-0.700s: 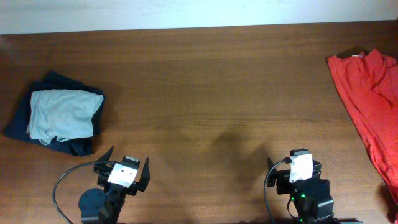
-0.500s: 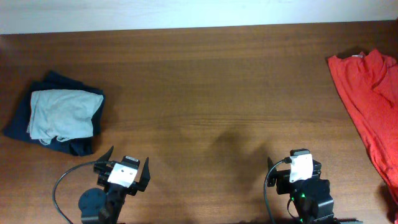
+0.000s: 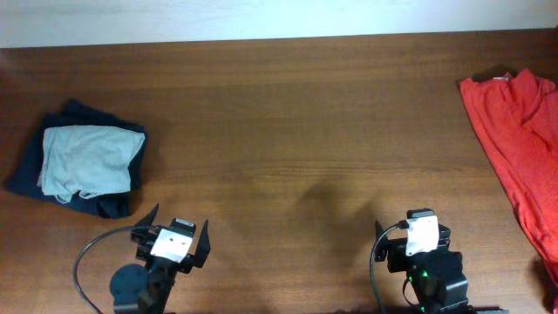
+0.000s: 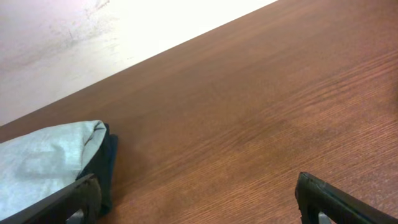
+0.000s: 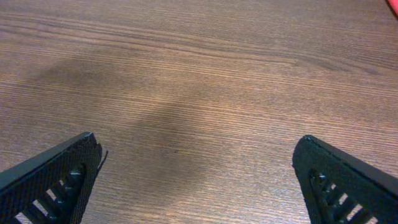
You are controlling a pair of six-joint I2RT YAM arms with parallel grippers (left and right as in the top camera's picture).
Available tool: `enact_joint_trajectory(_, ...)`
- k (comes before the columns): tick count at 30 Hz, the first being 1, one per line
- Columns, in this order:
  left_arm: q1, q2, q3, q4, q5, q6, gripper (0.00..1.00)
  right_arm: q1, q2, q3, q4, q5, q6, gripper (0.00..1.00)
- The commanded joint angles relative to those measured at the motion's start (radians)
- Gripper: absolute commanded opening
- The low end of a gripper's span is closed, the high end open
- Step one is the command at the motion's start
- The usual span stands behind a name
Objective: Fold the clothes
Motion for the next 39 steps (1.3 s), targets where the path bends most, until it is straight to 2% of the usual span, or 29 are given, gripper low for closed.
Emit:
enact_joint_trajectory(1,-0.005,-0.009,-0.011,0.006,-0.001,-0.010,0.99,-0.005,-0.005,-0.006,0.002,0.015,0.007,0.99)
enact_joint_trajectory(6,-0.005,-0.009,-0.011,0.005,0.025,-0.010,1.00,-0.005,-0.005,-0.006,0.005,-0.049,0.008,0.99)
enact_joint_trajectory(11,-0.005,-0.009,-0.012,0.016,0.239,-0.010,1.00,-0.005,-0.005,-0.006,0.043,-0.251,0.008,0.98)
enact_joint_trajectory(13,-0.005,-0.009,-0.012,0.045,0.282,-0.011,1.00,-0.005,-0.005,-0.006,0.069,-0.319,0.008,0.98)
enact_joint_trajectory(18,-0.005,-0.008,0.001,0.107,0.218,-0.220,1.00,-0.005,-0.005,-0.001,0.145,-0.374,0.017,0.99)
enact_joint_trajectory(23,-0.005,0.062,0.112,0.103,0.203,-0.291,1.00,-0.005,-0.002,0.066,0.166,-0.359,0.034,0.99)
enact_joint_trajectory(30,-0.005,0.417,0.476,-0.029,0.131,-0.305,1.00,-0.005,0.148,0.286,0.064,-0.205,0.061,0.99)
enact_joint_trajectory(34,-0.005,0.692,0.766,-0.246,0.132,-0.305,1.00,-0.005,0.333,0.473,-0.055,-0.106,0.061,0.99)
enact_joint_trajectory(35,-0.005,0.820,0.925,-0.372,0.136,-0.305,1.00,-0.005,0.444,0.583,-0.119,-0.091,0.060,0.99)
enact_joint_trajectory(39,-0.005,1.015,1.177,-0.562,0.134,-0.305,0.99,-0.005,0.650,0.777,-0.212,-0.150,0.061,0.99)
